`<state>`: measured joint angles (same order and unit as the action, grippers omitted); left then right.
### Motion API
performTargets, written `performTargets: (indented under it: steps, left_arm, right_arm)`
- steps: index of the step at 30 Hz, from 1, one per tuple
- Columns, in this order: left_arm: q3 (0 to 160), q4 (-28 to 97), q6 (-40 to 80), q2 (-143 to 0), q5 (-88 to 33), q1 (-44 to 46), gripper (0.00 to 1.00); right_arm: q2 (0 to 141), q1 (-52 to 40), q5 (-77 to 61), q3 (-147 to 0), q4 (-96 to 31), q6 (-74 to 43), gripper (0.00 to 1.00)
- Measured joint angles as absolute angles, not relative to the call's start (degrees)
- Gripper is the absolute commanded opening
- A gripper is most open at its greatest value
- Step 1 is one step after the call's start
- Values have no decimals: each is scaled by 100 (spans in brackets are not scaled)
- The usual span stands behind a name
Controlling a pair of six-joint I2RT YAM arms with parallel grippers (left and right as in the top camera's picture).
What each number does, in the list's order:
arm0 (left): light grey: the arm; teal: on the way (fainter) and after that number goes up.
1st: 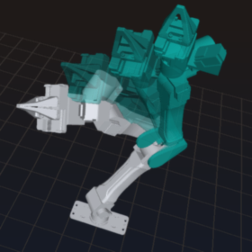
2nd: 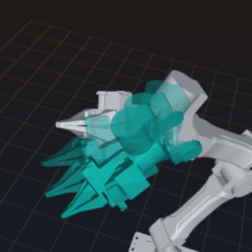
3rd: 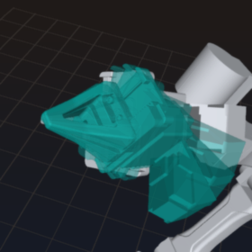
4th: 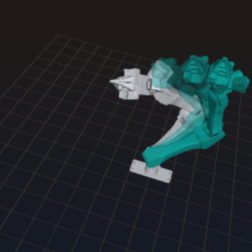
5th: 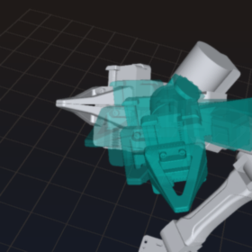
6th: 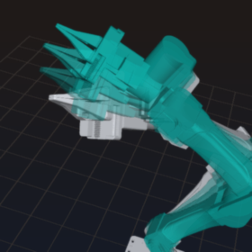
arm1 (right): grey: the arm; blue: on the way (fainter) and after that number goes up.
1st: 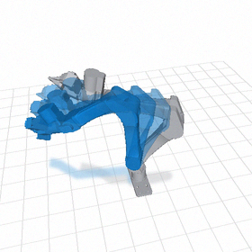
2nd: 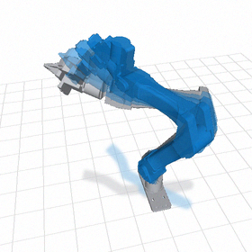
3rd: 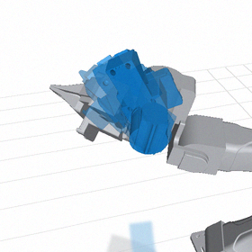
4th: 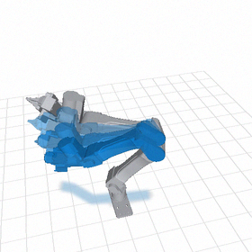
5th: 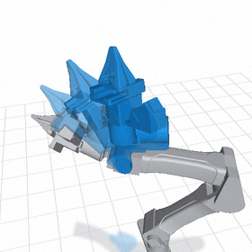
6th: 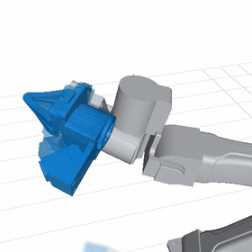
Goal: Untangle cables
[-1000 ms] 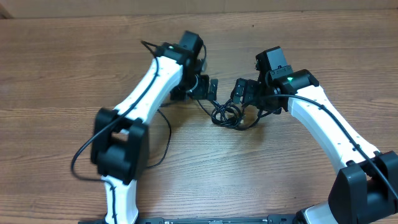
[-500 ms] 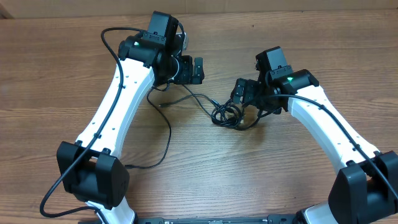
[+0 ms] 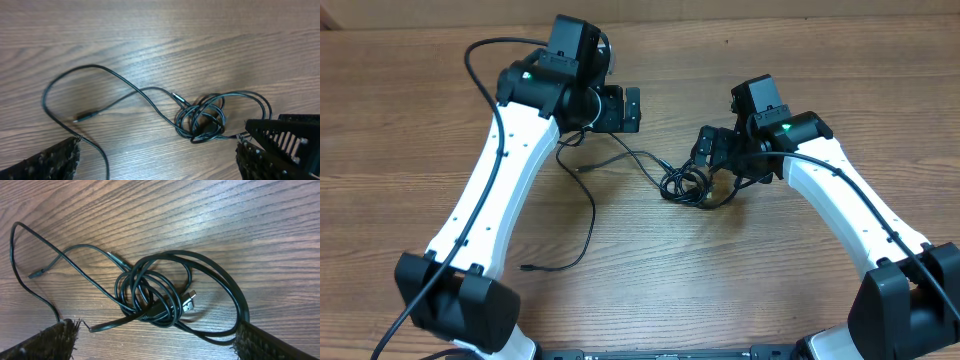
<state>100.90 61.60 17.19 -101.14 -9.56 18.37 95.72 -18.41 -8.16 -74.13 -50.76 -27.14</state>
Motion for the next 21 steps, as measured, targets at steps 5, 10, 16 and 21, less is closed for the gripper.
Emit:
performTargets:
  steps: [5, 10, 16, 21]
  left_arm:
    - [10090, 6163, 1719, -9902, -733, 1837, 100]
    - [10090, 6158, 1719, -9835, -655, 1837, 100]
    - [10090, 6145, 1719, -9835, -635, 1837, 99]
    - [10090, 6147, 1719, -9835, -631, 1837, 99]
  right_arm:
    - [9572, -1841, -814, -7413, -5076, -2716, 100]
    - [9572, -1841, -814, -7413, -5076, -2716, 100]
    - [9572, -1839, -814, -7413, -5076, -2716, 100]
    - [9572, -1841, -814, -7413, -5078, -2716, 100]
